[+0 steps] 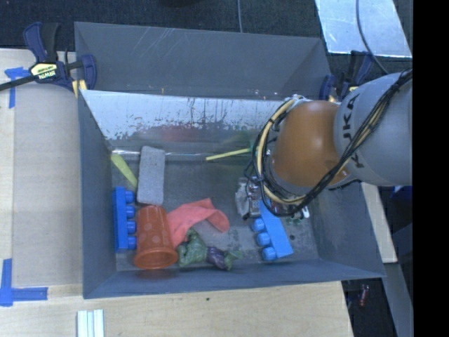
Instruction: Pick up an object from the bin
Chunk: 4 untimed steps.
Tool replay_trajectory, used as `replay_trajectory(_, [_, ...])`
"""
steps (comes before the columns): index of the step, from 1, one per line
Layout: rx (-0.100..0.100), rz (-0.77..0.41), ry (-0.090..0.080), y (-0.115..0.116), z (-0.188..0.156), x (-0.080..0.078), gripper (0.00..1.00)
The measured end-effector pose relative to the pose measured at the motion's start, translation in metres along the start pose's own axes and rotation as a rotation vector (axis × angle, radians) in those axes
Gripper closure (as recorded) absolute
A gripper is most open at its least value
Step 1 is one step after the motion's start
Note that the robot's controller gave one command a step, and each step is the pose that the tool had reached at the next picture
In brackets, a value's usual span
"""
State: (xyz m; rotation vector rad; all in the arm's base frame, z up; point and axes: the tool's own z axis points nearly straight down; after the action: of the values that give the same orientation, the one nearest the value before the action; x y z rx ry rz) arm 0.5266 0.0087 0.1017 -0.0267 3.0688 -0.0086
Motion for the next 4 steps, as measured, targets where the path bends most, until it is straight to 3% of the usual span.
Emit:
replay_trajectory(1, [-0.001,0.052,-0.016,0.018,0.028,0.035,0.0])
replay_trajectory(2, [-0.001,0.051,-0.015,0.018,0.028,0.035,0.0])
replay_trajectory(3, [-0.001,0.15,-0.009,0.035,-0.011,0.007,0.0])
replay_trajectory(4, [0.0,0.038,-0.017,0.047,0.021,-0.061,0.0])
